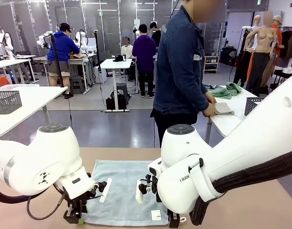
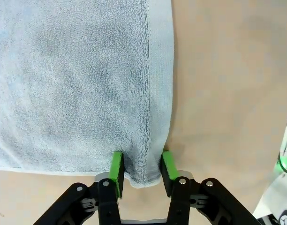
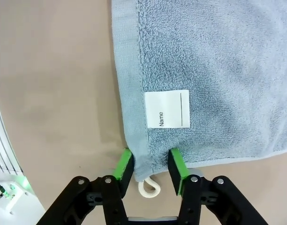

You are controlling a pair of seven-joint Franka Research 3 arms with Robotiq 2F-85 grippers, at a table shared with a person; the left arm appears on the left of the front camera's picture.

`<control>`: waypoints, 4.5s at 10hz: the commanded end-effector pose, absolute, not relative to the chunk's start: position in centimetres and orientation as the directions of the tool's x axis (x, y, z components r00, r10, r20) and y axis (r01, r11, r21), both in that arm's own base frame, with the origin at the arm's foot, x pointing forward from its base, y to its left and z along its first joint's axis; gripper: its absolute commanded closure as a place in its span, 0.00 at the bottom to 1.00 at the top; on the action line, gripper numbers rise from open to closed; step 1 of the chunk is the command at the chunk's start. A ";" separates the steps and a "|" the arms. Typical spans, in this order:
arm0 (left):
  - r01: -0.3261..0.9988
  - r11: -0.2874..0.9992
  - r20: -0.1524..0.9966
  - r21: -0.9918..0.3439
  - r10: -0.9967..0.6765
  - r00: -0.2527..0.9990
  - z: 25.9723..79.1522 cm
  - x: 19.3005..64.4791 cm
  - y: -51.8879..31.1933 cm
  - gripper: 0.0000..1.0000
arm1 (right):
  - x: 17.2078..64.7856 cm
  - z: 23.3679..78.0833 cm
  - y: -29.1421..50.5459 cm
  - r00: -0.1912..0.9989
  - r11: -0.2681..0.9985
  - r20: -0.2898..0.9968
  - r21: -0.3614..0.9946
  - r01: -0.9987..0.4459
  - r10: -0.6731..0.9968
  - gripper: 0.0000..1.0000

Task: Fold the towels and place them in the basket.
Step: When a person lays out a Towel with hook on the table, fold it in half twice.

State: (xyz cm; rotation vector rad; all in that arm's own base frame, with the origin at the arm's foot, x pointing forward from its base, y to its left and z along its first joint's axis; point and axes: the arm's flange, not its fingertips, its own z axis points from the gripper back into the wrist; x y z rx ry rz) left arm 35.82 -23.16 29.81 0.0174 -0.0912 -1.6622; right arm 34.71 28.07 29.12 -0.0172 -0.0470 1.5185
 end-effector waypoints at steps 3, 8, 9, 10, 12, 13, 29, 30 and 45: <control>0.995 -0.080 0.018 0.068 -0.997 -0.081 29.4 35.3 -23.0 0.58 | 35.1 29.2 28.5 0.064 0.064 0.025 -0.002 -0.998 0.998 0.58; 0.996 -0.074 0.019 0.052 -0.997 -0.075 29.5 35.4 -23.1 1.00 | 35.1 29.3 28.3 0.078 0.078 0.042 0.018 -0.997 0.996 1.00; 0.996 -0.075 0.020 0.047 -0.997 -0.076 29.4 35.4 -23.0 1.00 | 35.1 29.3 28.2 0.078 0.077 0.042 0.022 -0.997 0.996 1.00; 0.996 -0.080 0.020 0.042 -0.996 -0.081 29.3 35.6 -23.0 1.00 | 35.0 29.3 28.2 0.071 0.069 0.038 0.032 -0.997 0.997 1.00; 0.995 -0.083 0.029 0.048 -0.996 -0.084 29.4 35.6 -22.9 1.00 | 34.8 29.4 28.4 0.070 0.068 0.037 0.036 -0.997 0.997 1.00; 0.994 -0.081 0.031 0.071 -0.996 -0.083 29.5 35.6 -22.8 1.00 | 34.9 29.4 28.3 0.083 0.082 0.025 0.011 -0.997 0.996 1.00; 0.980 -0.068 0.005 0.189 -0.998 -0.070 37.6 37.6 -25.6 0.96 | 36.8 36.4 31.4 0.067 0.066 -0.008 -0.106 -0.992 0.998 0.96; 0.979 -0.061 0.004 0.192 -0.998 -0.063 38.2 37.7 -25.5 0.96 | 37.0 36.7 31.3 0.067 0.066 -0.002 -0.105 -0.992 0.998 0.96; 0.981 0.016 0.022 0.193 -1.000 0.012 38.8 39.1 -23.9 0.96 | 38.3 38.9 29.8 0.074 0.079 0.047 -0.133 -0.988 0.996 0.96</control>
